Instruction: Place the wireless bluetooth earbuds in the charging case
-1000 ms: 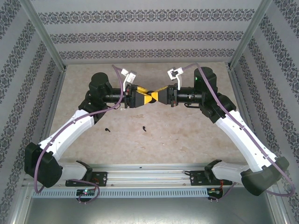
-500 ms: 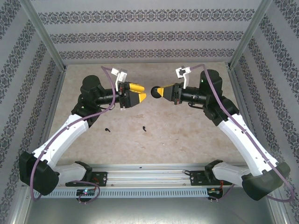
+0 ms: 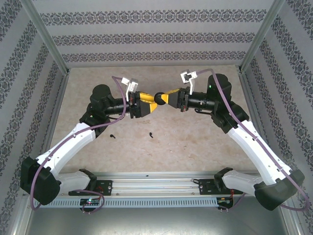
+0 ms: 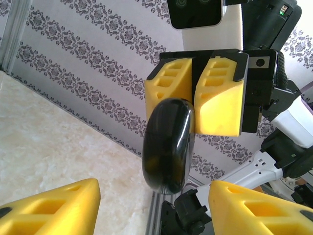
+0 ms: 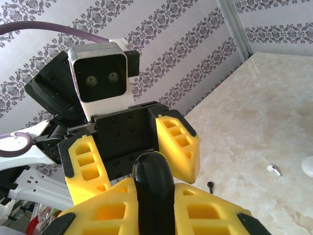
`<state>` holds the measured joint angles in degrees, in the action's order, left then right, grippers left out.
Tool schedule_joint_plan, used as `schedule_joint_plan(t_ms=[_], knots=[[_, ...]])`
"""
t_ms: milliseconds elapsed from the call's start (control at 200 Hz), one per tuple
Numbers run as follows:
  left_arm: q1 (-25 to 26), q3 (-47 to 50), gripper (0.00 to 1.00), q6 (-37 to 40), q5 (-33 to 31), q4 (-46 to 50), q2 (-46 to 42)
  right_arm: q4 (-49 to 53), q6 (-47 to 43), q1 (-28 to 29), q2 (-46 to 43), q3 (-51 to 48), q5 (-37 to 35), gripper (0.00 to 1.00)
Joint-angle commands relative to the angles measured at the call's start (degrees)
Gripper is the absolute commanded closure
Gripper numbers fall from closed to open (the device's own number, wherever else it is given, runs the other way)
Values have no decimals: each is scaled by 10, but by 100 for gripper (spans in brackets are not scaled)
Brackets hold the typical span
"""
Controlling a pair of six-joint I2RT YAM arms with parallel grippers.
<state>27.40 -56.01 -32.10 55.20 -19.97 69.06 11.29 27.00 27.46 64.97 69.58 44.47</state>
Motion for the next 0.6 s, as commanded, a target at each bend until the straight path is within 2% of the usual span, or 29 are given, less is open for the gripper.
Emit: schedule_joint_plan(t_ms=[0, 205, 475, 595], knots=[[8, -2, 45, 20, -3, -35, 0, -13, -12, 9, 2, 9, 15, 86], [10, 1, 57, 22, 4, -39, 0, -12, -15, 13, 4, 9, 16, 86], [11, 7, 57, -4, 6, -78, 7, -9, -17, 19, 9, 11, 19, 86], [12, 4, 67, -4, 17, -79, 14, -9, -17, 19, 10, 13, 17, 86]])
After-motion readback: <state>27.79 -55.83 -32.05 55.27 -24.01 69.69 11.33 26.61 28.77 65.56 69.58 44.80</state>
